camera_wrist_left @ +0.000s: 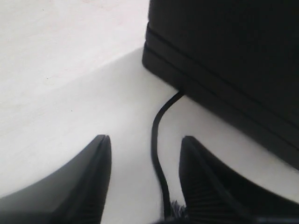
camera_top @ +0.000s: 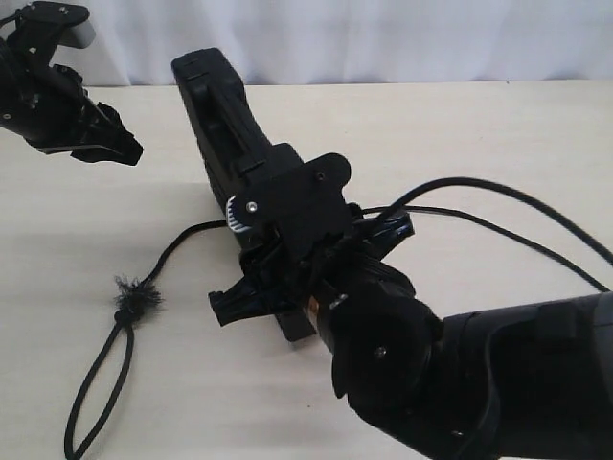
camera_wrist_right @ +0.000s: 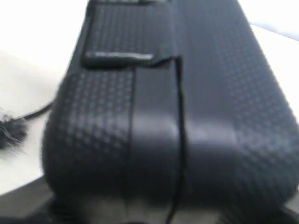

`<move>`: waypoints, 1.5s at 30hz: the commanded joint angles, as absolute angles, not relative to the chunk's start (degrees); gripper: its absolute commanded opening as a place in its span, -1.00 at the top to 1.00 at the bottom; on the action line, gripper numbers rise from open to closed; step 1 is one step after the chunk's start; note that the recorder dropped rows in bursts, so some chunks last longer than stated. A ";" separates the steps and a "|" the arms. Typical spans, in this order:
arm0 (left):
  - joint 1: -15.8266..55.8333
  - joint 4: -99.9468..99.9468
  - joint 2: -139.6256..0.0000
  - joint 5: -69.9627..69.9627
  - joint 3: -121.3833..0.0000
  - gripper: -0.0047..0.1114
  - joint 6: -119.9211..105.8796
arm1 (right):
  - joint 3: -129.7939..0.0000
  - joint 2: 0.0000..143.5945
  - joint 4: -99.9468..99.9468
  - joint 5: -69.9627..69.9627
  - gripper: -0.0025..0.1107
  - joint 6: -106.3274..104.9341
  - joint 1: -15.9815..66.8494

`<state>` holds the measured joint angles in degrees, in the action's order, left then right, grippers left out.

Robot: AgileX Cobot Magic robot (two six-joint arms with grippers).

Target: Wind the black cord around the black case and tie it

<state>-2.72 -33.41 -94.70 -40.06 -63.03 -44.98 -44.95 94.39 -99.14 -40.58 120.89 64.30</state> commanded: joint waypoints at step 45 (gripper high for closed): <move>-2.54 -31.73 -94.31 -41.07 -63.01 0.16 -61.36 | -35.05 83.12 -99.95 -39.89 0.88 120.91 47.73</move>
<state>-2.72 -31.74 -94.70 -40.14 -63.03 -55.17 -35.20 83.81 -99.21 -41.76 120.98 49.60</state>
